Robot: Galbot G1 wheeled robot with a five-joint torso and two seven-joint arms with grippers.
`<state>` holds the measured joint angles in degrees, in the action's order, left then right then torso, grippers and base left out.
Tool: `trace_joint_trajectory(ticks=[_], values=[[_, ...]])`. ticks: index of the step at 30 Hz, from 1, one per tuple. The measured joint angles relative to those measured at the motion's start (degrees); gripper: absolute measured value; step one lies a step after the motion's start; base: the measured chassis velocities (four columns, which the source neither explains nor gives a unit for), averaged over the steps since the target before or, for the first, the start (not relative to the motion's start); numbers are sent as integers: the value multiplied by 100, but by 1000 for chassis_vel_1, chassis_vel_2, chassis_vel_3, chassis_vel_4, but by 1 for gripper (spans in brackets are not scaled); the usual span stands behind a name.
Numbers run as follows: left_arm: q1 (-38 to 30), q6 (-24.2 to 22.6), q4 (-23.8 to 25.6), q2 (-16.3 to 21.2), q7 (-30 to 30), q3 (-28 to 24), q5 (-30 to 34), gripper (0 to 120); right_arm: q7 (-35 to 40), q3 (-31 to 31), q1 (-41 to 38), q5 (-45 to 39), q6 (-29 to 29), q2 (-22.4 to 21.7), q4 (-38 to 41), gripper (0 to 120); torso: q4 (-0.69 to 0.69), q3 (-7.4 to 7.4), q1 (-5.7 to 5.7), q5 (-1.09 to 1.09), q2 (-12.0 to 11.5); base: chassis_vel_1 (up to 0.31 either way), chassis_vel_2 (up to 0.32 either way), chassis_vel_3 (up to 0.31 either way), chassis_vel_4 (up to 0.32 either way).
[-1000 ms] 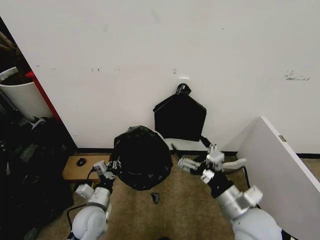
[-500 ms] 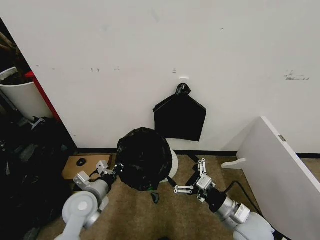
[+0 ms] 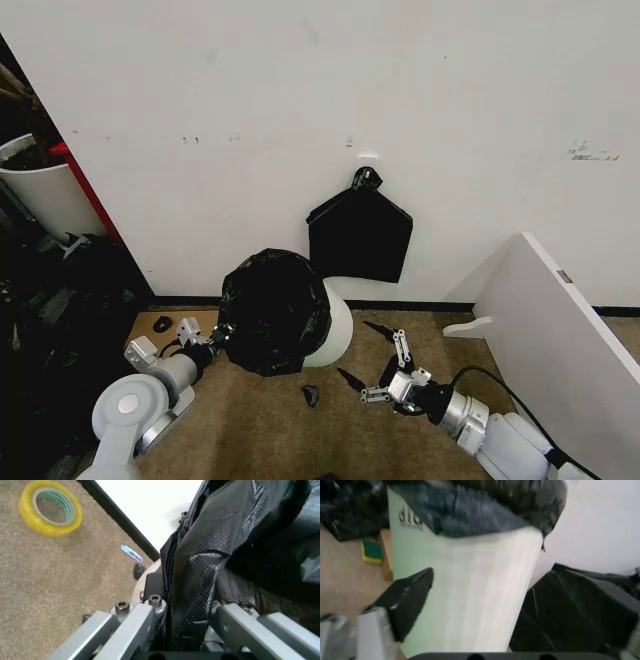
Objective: Place the garbage bag over the trash bin.
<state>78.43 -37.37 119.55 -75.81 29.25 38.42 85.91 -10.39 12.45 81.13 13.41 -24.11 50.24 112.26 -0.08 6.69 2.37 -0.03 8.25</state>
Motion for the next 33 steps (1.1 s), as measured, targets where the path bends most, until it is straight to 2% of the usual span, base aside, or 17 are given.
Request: trace_joint_trajectory(ticks=[3, 7, 9, 15, 19, 22, 25, 27, 30, 33], values=[[29, -28, 44, -25, -13, -32, -28, 0, -38, -56, -7, 30, 50, 27, 49, 76, 0, 0, 0, 0, 0, 0, 0, 0, 0], [52, -29, 65, -38, -46, -71, -111, 0, -86, -106, 6, 29, 38, 56, 101, 68, 0, 0, 0, 0, 0, 0, 0, 0, 0], [66, -19, 76, -50, -89, -114, -214, 0, -160, -141, 11, 24, -13, 107, 164, 59, 0, 0, 0, 0, 0, 0, 0, 0, 0], [72, 24, 90, -62, -167, -164, -380, 0, -290, -151, -5, 35, -114, 151, 239, 55, 0, 0, 0, 0, 0, 0, 0, 0, 0], [74, 64, 49, -64, -241, -196, -491, 0, -329, -163, -7, 1, -190, 176, 250, 36, 0, 0, 0, 0, 0, 0, 0, 0, 0], [71, 69, 32, -68, -259, -212, -516, 0, -357, -163, -8, -10, -196, 178, 249, 30, 0, 0, 0, 0, 0, 0, 0, 0, 0], [46, 73, 18, -86, -272, -249, -527, 0, -386, -159, -24, -16, -196, 189, 204, 15, 0, 0, 0, 0, 0, 0, 0, 0, 0], [44, 74, 17, -89, -274, -256, -528, 0, -387, -154, -30, -15, -196, 192, 185, 12, 0, 0, 0, 0, 0, 0, 0, 0, 0], [46, 72, 56, -107, -275, -272, -529, 0, -391, -126, -41, 9, -211, 195, 82, 0, 0, 0, 0, 0, 0, 0, 0, 0, 0], [74, 22, 135, -122, -278, -272, -515, 0, -391, -97, -79, 84, -303, 223, -125, 0, 0, 0, 0, 0, 0, 0, 0, 0, 0]])
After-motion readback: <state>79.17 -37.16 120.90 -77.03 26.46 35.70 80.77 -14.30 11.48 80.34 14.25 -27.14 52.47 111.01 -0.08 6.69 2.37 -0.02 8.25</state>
